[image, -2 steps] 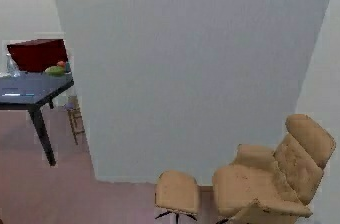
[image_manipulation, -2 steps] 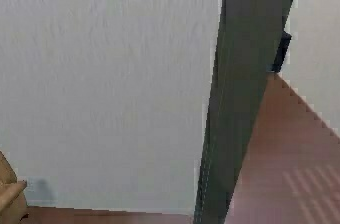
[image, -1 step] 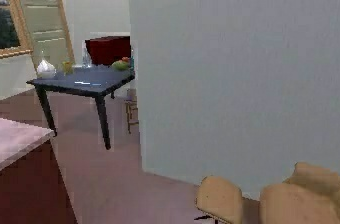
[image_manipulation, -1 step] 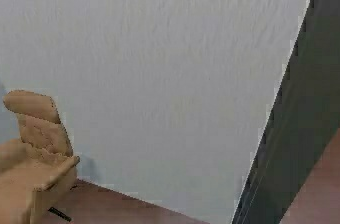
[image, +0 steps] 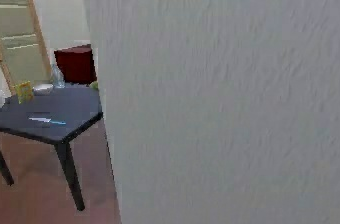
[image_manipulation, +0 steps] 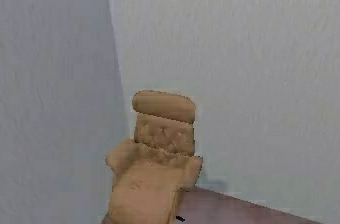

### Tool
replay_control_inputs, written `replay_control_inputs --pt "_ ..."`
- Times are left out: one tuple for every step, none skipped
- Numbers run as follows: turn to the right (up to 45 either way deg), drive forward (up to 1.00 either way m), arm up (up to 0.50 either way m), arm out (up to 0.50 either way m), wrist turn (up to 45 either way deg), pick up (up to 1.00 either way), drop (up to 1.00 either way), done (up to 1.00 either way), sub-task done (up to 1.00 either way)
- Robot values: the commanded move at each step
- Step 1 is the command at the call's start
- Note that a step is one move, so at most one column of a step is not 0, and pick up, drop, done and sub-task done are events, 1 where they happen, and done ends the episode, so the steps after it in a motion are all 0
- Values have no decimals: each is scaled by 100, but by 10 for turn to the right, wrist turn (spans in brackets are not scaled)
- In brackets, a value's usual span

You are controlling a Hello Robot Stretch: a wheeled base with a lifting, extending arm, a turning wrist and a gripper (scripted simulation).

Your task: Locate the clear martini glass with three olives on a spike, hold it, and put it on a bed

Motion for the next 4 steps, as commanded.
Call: replay_control_inputs --pt "-450 0 0 0 0 0 0 0 0" --pt "-60 0 0 0 0 0 0 0 0" --pt "0 50 0 0 0 0 0 0 0" --pt "-150 0 0 0 0 0 0 0 0"
